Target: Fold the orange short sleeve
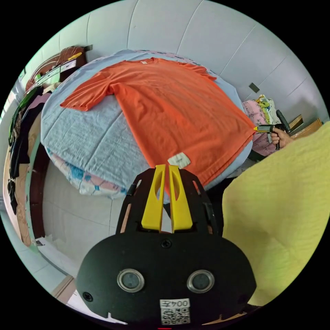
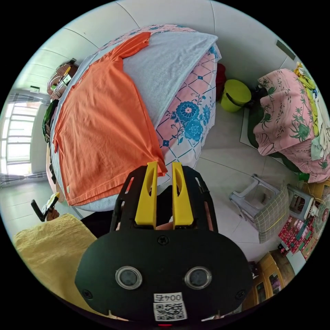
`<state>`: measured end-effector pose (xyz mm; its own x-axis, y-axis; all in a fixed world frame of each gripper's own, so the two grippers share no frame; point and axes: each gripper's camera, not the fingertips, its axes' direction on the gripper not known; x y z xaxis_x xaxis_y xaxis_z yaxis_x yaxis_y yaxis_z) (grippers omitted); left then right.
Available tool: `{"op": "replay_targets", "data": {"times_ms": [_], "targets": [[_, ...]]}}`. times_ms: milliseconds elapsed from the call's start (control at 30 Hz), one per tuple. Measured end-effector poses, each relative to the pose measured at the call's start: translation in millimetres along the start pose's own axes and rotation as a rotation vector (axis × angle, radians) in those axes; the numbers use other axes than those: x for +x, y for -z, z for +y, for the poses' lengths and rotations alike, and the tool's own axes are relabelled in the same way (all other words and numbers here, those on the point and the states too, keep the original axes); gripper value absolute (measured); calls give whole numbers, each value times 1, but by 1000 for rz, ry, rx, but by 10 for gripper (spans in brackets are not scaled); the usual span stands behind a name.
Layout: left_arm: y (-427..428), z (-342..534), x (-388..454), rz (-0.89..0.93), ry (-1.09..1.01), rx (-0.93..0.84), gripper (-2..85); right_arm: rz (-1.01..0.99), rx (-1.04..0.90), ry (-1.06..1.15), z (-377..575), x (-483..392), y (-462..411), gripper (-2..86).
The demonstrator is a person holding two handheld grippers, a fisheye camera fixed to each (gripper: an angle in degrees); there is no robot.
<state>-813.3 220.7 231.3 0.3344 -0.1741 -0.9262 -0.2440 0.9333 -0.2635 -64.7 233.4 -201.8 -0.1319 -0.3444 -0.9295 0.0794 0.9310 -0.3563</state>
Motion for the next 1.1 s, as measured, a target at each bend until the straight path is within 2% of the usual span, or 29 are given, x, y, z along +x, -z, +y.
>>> {"op": "replay_targets", "data": {"times_ms": [200, 467, 1100], "targets": [[-20, 61, 93, -188, 10, -39, 29, 81, 130, 56, 20, -4, 40, 78], [-52, 68, 176, -402, -53, -51, 48, -6, 107, 165, 20, -21, 43, 66], [-85, 91, 265, -520, -307, -137, 37, 1, 46, 237, 51, -38, 13, 65]]}}
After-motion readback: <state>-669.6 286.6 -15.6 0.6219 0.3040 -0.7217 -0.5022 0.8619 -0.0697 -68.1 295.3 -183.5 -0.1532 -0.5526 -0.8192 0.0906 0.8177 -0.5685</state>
